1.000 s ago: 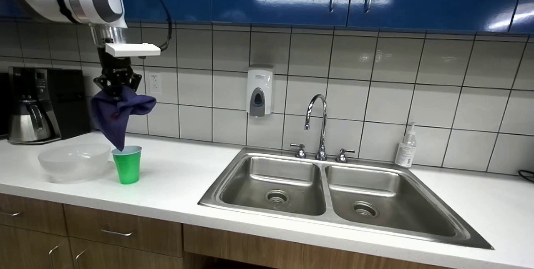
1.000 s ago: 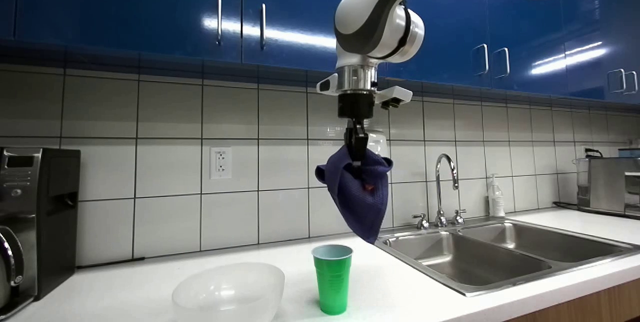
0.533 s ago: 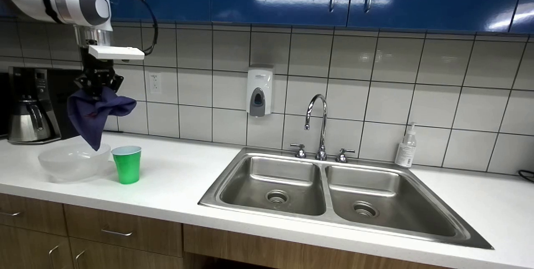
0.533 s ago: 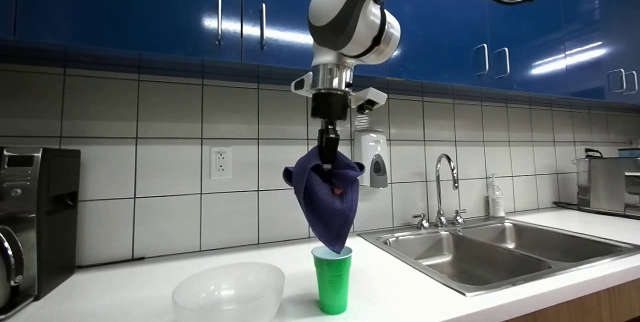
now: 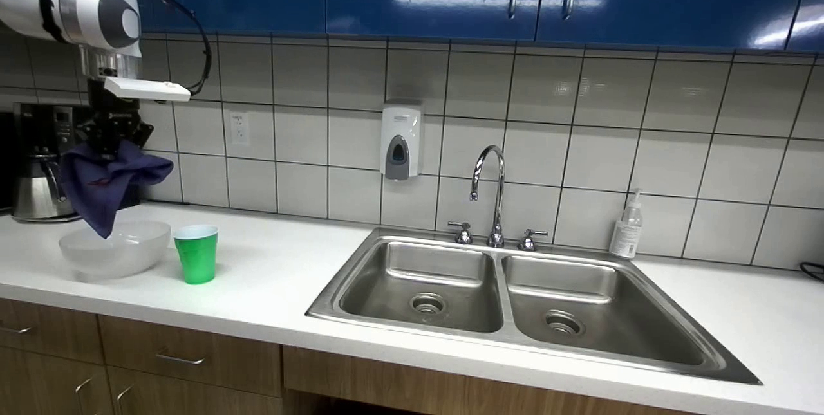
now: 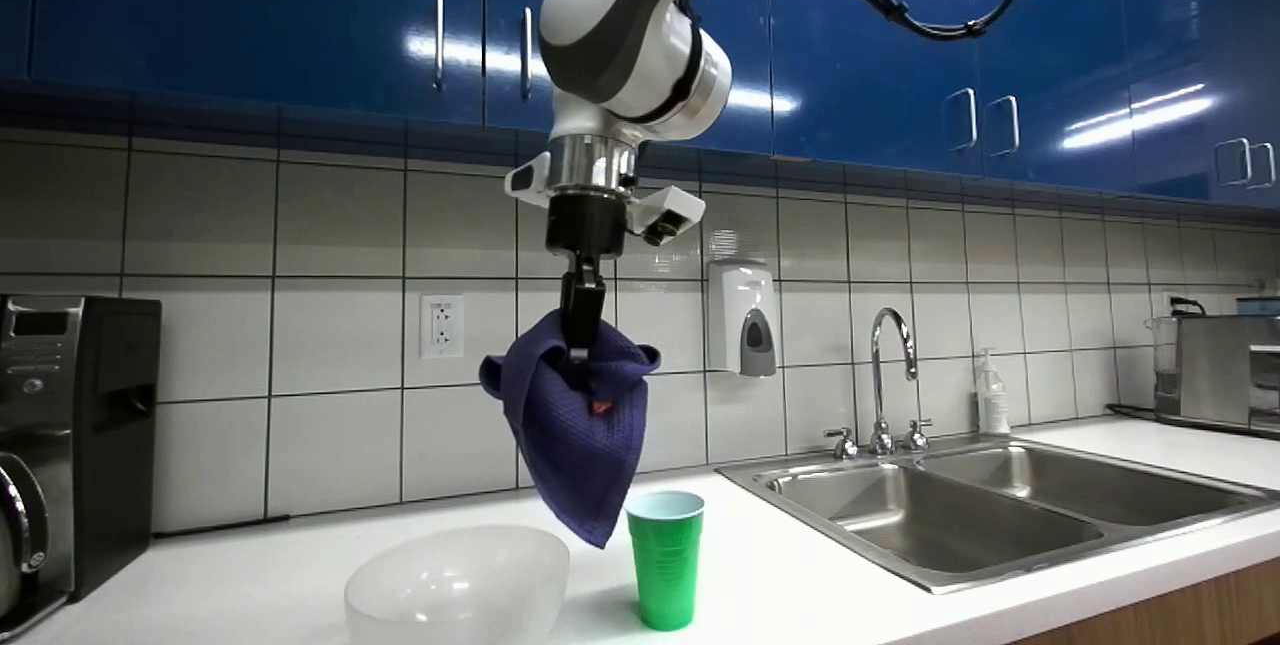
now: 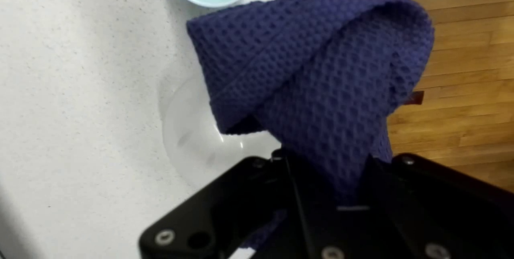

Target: Put the blue cloth in the bowl.

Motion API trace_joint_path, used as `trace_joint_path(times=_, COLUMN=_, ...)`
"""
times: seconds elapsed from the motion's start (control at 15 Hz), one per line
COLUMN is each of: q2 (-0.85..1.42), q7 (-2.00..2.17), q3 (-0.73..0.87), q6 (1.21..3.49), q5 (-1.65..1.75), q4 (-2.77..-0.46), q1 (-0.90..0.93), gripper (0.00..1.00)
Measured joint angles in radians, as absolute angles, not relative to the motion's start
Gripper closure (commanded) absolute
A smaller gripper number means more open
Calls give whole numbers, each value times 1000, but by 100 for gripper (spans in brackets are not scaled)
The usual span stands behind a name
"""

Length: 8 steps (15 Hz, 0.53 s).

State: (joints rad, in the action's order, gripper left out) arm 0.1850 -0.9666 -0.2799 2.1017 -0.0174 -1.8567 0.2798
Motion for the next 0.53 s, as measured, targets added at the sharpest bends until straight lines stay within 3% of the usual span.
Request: trace_joint_path(times=0.53, q2=388, q7=-967, q3=-321, q6=2060, q5=-13, q4=-1680, q1=323, gripper=96)
